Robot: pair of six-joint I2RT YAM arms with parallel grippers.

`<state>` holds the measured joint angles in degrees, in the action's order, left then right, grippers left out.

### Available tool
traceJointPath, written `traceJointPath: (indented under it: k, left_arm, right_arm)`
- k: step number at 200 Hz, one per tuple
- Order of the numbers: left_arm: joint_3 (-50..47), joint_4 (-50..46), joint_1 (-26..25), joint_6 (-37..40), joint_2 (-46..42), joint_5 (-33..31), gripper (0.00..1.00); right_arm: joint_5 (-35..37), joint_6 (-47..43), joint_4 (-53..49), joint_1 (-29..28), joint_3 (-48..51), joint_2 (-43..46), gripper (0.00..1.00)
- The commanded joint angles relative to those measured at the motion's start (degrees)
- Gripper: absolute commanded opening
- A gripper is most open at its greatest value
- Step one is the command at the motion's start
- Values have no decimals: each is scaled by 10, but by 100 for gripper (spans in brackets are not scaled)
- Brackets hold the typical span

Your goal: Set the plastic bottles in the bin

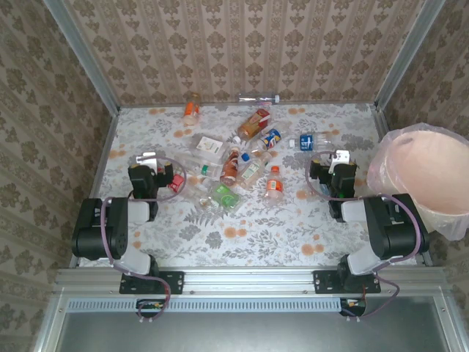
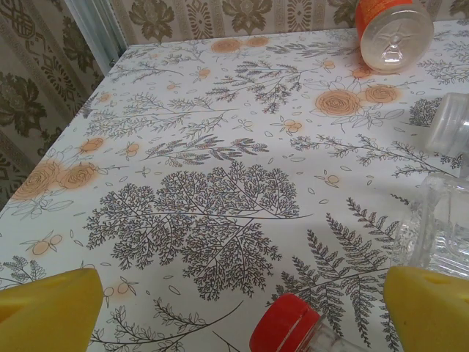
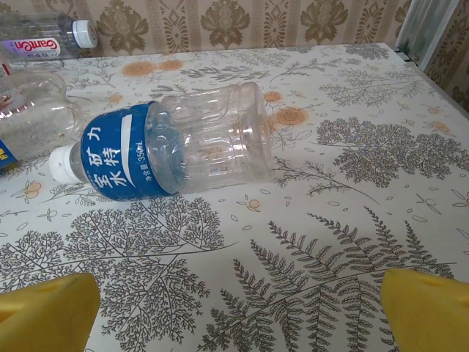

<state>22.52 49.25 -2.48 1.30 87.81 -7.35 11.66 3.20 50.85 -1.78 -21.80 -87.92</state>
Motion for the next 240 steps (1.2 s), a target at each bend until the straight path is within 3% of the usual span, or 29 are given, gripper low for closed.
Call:
traceJointPath:
  k: [1,240]
  left_arm:
    - [2,3,5,3,0,2,100]
    - [0,3,6,-1,-7,-11,100]
  right_arm:
    - [12,8,16,-3,2,2,100]
    - [-9,1,5,-3,-2,9,100]
